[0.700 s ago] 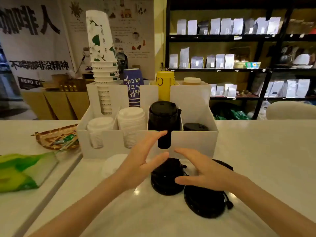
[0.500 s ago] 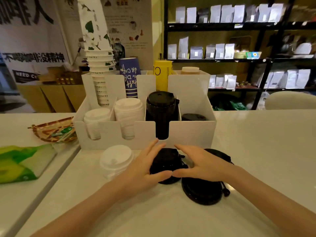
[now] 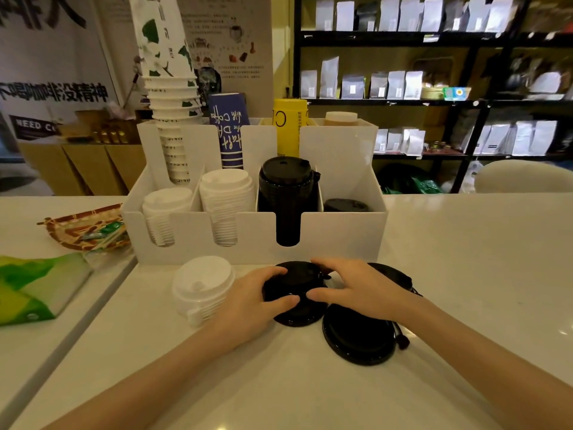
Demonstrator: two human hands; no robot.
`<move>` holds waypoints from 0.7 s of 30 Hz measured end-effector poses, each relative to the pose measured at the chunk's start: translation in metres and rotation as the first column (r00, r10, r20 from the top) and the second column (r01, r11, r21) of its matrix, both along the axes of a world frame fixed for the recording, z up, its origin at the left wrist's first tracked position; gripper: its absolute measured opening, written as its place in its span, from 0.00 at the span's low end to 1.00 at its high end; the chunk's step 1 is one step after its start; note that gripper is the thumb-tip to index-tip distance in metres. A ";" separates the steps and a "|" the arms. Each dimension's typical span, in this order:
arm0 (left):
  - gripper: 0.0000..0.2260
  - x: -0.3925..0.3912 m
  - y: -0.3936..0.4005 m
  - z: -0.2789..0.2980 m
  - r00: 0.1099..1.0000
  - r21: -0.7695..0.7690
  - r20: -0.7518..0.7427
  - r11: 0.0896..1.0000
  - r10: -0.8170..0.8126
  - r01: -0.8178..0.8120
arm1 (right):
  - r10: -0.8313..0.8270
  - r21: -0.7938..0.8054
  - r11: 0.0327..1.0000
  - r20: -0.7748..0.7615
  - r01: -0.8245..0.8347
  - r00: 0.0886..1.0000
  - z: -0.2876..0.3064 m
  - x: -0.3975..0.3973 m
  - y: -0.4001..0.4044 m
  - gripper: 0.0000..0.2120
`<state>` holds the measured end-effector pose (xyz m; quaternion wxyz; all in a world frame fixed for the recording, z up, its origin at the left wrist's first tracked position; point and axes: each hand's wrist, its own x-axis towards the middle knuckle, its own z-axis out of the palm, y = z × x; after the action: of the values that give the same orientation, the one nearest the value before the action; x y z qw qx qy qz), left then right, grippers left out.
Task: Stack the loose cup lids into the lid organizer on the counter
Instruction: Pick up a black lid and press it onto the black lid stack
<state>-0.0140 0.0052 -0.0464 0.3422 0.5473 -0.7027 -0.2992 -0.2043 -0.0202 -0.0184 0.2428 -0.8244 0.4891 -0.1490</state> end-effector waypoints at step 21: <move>0.17 0.023 -0.041 0.152 0.998 -0.259 -0.010 0.964 -0.058 0.054 | -0.084 -0.244 0.925 0.613 0.290 0.785 0.095 0.014 -0.029 0.28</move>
<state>0.0090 -0.0358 0.1059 0.4083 0.4753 -0.7479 -0.2191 -0.1907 -0.0493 0.0766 0.2273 -0.7113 0.4378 -0.5007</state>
